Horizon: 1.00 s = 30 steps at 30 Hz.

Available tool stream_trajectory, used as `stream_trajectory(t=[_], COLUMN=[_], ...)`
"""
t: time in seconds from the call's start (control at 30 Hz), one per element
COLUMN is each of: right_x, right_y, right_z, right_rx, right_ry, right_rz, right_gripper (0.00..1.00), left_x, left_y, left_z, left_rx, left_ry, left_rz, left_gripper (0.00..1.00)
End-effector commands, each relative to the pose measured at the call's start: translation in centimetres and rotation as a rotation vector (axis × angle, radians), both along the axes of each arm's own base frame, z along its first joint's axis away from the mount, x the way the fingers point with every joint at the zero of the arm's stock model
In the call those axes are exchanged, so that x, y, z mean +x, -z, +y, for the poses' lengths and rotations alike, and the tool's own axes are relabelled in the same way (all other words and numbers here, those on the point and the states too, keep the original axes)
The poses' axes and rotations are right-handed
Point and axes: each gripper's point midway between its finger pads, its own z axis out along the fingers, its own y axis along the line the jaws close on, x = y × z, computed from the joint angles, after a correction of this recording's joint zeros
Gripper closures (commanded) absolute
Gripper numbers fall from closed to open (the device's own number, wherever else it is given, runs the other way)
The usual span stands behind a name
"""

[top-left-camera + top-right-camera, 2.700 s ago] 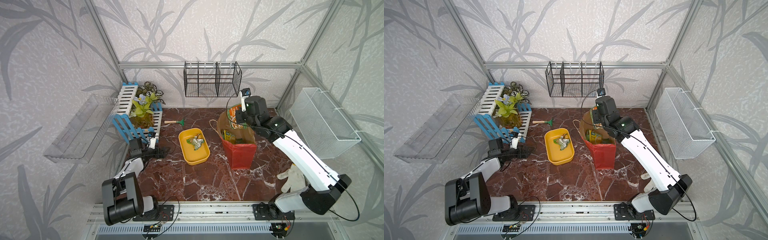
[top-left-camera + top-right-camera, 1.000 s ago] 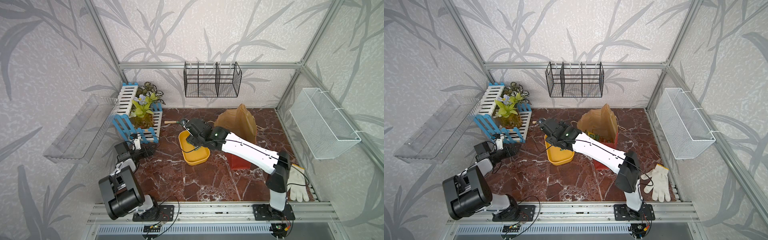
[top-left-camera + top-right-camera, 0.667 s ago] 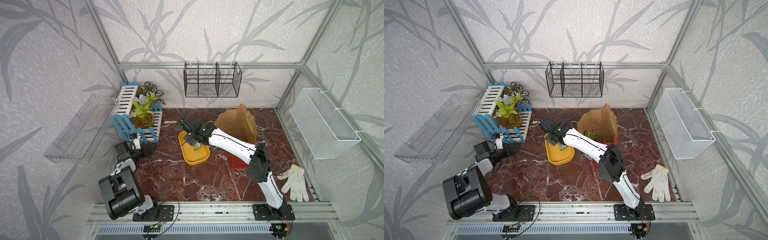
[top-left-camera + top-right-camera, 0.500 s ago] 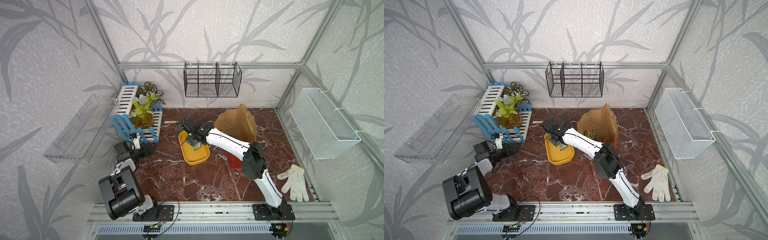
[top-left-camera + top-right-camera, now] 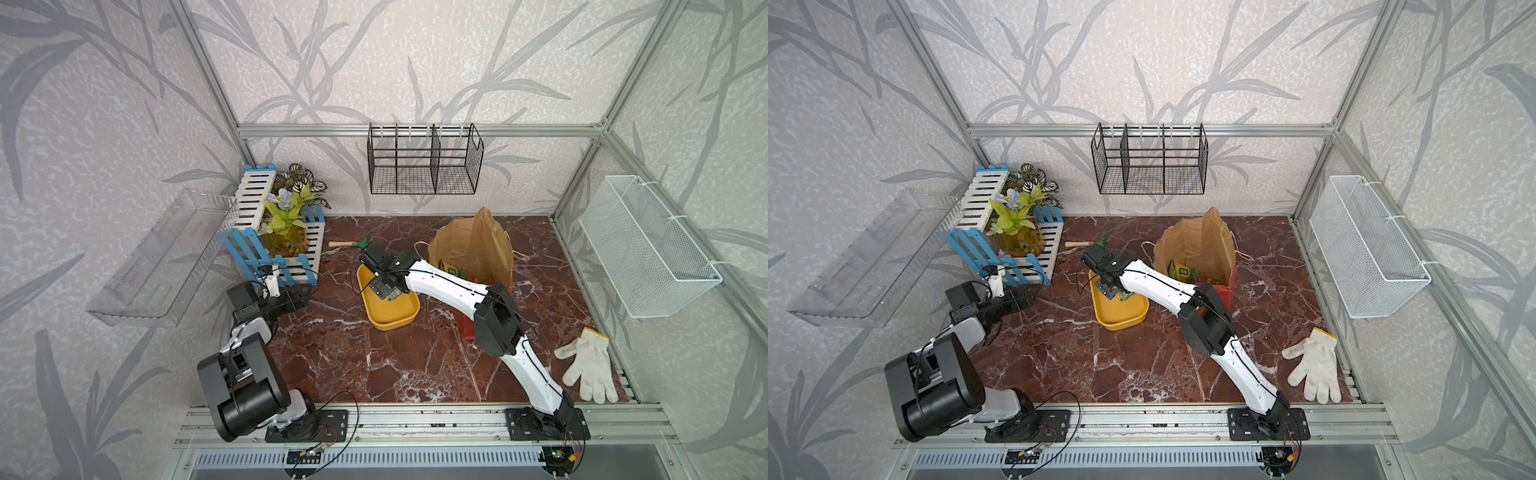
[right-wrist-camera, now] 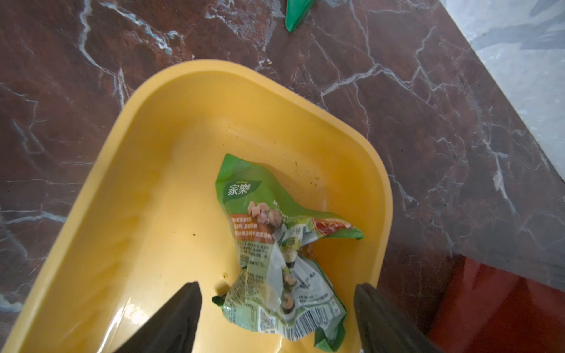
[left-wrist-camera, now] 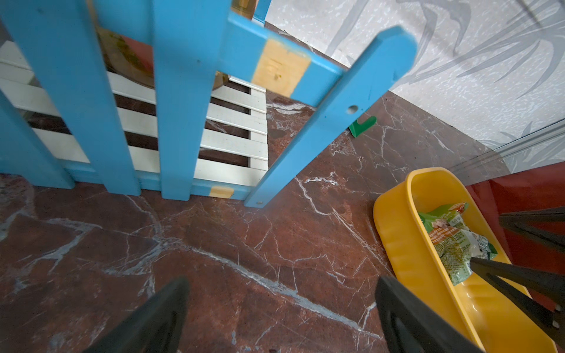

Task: Place the condiment packets inside the bag
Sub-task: Pick up the condiment packet from the storage box.

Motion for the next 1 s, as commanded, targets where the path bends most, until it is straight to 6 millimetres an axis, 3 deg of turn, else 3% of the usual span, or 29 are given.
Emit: stream_trajectory(t=[0.0,0.1,0.13,0.2,0.5,0.6,0.8,0.97], right_x=[-0.2,-0.3,0.8,1.2,2.0,2.0,1.6,1.3], right_y=[1.9,2.6,2.8,3.3,4.7,4.5,2.8,0.6], right_z=[0.1,0.1,-0.9,-1.2,-1.4,-0.9,-0.3,-0.3], right_rx=[-0.001,0.000,0.002,0.001,0.028,0.048,0.085,0.098], right_ry=[0.015,0.019,0.048,0.060,0.095,0.091,0.080,0.073], right_rz=[0.023,0.030,0.030,0.035,0.056,0.068,0.075,0.048], right_gripper=[0.19,0.21,0.22,0.24,0.37,0.47,0.75,0.81], left_x=[0.1,0.1,0.1,0.1,0.1,0.1,0.0,0.0], left_y=[-1.1,-1.0,-1.1,-1.1,-1.1,-1.1,-1.1,-1.1], left_z=[0.0,0.0,0.0,0.0,-0.2,-0.2,-0.2,-0.3], left_rx=[0.007,0.006,0.007,0.007,0.004,0.004,0.003,0.001], left_ry=[0.009,0.009,0.009,0.009,0.019,0.019,0.019,0.021], left_rz=[-0.038,-0.036,-0.037,-0.038,-0.042,-0.042,-0.042,-0.042], left_gripper=[0.00,0.00,0.00,0.00,0.00,0.00,0.00,0.00])
